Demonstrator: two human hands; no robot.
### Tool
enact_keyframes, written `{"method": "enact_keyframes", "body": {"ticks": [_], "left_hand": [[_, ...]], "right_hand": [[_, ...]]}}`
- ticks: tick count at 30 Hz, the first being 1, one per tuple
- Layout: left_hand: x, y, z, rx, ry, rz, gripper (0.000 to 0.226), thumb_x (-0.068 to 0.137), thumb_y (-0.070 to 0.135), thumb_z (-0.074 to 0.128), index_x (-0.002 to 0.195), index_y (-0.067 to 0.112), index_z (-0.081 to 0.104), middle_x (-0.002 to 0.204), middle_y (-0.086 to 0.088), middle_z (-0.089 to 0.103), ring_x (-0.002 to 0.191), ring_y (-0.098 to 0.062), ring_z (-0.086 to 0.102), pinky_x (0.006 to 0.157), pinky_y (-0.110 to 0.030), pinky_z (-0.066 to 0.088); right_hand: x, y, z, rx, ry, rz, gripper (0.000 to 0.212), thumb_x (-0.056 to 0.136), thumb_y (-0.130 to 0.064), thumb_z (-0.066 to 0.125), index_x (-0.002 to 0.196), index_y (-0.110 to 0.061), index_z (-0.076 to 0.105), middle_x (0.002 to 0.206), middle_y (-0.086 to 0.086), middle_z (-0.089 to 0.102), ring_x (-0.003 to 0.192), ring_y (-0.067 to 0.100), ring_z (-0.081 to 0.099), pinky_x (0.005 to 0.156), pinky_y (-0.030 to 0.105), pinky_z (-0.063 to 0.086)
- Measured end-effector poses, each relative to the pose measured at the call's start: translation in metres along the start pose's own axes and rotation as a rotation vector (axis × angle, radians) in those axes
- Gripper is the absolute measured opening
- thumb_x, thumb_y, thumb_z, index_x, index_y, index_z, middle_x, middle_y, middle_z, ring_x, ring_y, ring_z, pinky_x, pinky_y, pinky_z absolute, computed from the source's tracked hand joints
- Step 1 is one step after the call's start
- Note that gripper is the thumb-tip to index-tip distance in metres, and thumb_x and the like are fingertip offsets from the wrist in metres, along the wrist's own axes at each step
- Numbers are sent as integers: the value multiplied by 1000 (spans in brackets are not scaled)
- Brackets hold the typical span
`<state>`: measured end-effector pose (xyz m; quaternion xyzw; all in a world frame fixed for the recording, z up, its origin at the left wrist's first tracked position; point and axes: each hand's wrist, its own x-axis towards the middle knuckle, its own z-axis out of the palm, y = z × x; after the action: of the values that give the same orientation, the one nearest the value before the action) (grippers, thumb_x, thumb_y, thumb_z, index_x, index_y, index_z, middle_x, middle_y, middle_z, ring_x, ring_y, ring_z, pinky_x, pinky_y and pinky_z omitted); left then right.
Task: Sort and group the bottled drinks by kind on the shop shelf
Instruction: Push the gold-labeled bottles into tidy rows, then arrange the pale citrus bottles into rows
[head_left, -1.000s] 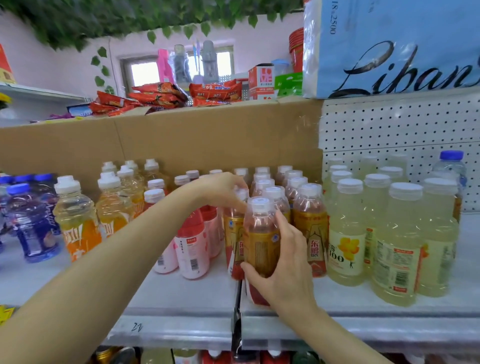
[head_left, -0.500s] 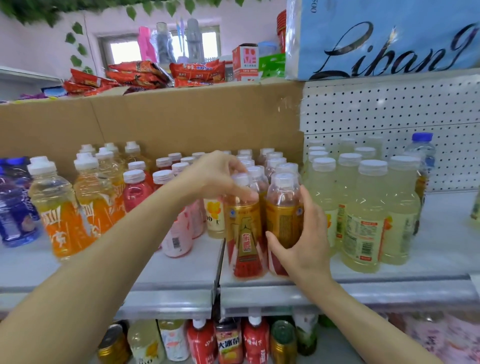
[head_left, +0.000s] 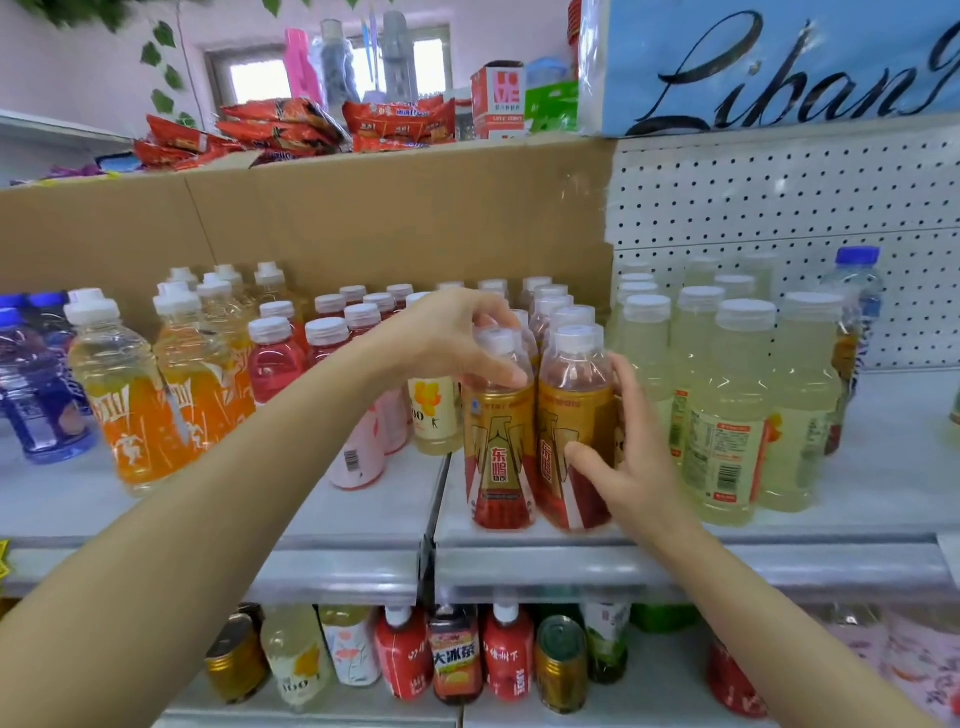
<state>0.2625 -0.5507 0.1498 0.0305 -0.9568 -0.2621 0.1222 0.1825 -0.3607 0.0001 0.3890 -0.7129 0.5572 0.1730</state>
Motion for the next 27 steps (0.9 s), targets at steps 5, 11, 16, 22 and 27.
{"method": "enact_keyframes", "body": {"ticks": [5,11,16,22,27], "left_hand": [[0,2,1,57,8,27,60,74,40,86,127,30,62,123,8,56,97,-4,58,71,-20,44],[4,-5,-50,102,141,33,70,80,66,64,138,29,56,126,9,63,113,-8,60,96,-28,48],[46,-33,-57,518,85,-254,65,90,54,67,133,7,57,128,-7,62,114,-26,58,98,-39,47],[75,-42,-27,457,19,-431,42,84,37,79,104,4,61,90,-7,64,84,-25,63,72,-35,53],[78,-55,-13,241,176,-444,60,80,23,83,124,-3,51,84,-5,59,78,-21,60,56,-29,47]], "right_hand": [[-2,-8,6,-184,112,16,107,76,-46,80,157,-27,14,152,-2,33,132,-2,27,109,24,27],[-12,-2,16,-335,150,-61,93,94,-49,58,159,-20,-2,165,-1,15,144,-7,7,115,11,7],[-10,-6,23,-507,192,-156,94,93,-60,45,158,-13,-4,167,2,-6,153,10,-5,119,16,-9],[-8,-2,29,-566,199,-179,98,90,-59,44,158,-9,-6,167,7,-6,154,17,-2,123,28,-2],[-5,2,25,-600,196,-222,94,92,-53,45,157,-6,-4,166,10,-4,154,18,-1,122,22,-5]]}}
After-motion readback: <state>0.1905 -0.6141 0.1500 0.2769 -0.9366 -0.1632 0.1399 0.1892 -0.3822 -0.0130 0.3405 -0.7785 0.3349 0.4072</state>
